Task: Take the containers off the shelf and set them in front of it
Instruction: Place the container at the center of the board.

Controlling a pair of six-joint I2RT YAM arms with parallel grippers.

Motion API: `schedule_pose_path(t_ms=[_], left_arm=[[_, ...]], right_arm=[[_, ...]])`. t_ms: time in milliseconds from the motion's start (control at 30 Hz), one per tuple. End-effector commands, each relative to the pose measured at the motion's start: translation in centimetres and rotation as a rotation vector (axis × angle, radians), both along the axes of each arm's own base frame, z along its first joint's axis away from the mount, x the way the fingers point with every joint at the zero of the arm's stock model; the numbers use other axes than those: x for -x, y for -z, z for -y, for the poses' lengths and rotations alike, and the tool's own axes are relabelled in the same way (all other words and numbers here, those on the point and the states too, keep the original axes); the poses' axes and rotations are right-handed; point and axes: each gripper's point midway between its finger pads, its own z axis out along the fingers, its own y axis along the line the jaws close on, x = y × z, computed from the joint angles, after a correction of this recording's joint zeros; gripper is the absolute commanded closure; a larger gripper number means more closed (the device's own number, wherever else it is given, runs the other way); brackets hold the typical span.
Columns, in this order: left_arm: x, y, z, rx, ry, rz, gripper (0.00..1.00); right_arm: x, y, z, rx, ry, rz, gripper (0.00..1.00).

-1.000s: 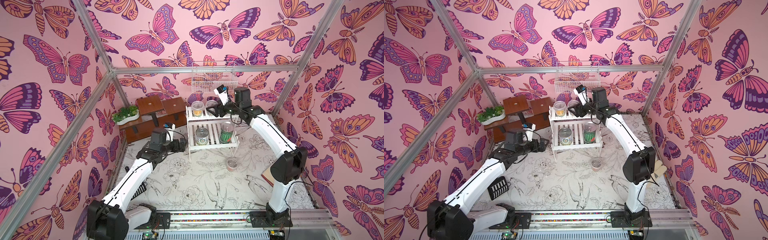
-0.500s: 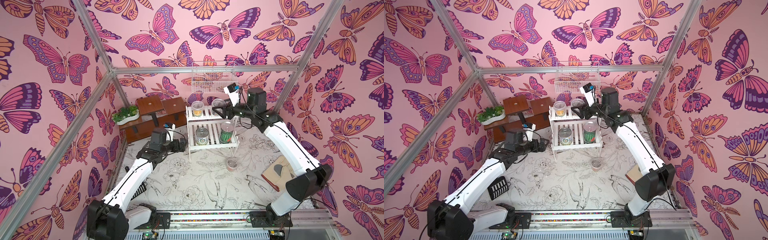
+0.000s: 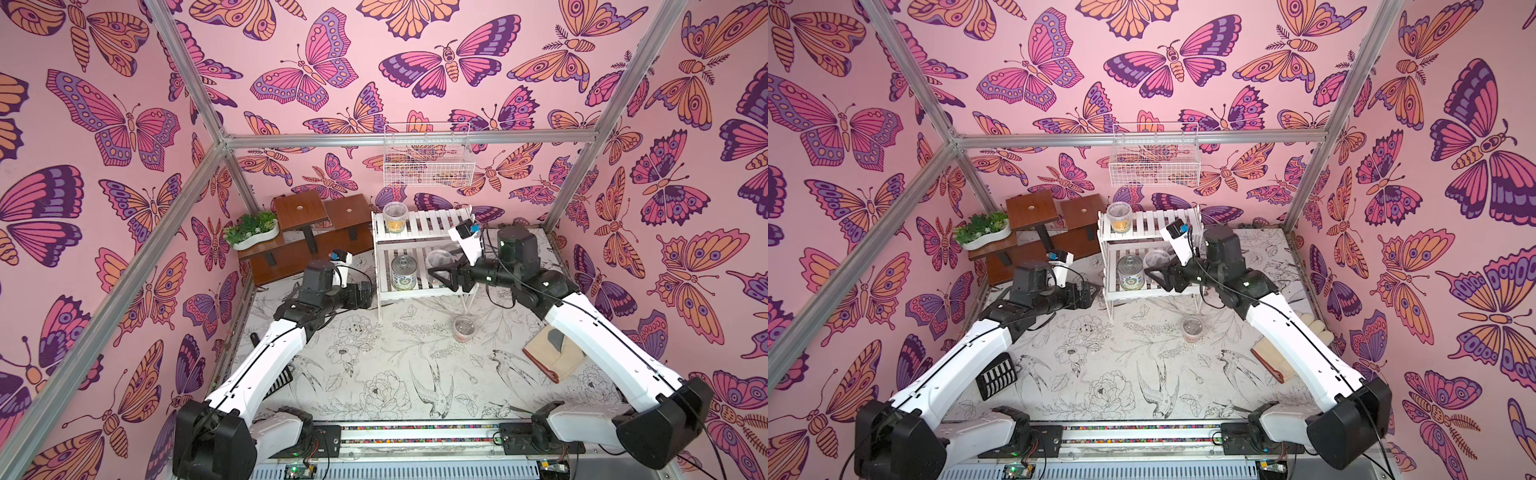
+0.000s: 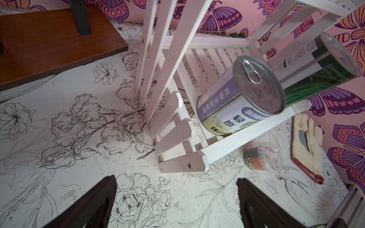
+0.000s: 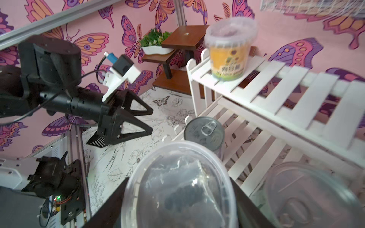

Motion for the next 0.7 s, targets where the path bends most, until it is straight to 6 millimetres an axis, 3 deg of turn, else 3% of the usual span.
schedule_pose_path(t_ms=[0, 267, 667], left_arm=[[0.8, 0.2, -0.4, 0.006, 0.004, 0.004, 0.0], [1.4, 0.6, -0.7, 0.003, -0.01, 0.001, 0.0], [1.1, 0.5, -0.6, 0.002, -0.011, 0.0, 0.0]], right_arm=[[1.2, 0.4, -0.6, -0.039, -0.002, -0.002, 0.54], [3.5, 5.6, -1.8, -0.013, -0.01, -0.052, 0.55], [4.0, 13.5, -2.0, 0.062, 0.056, -0.084, 0.56]])
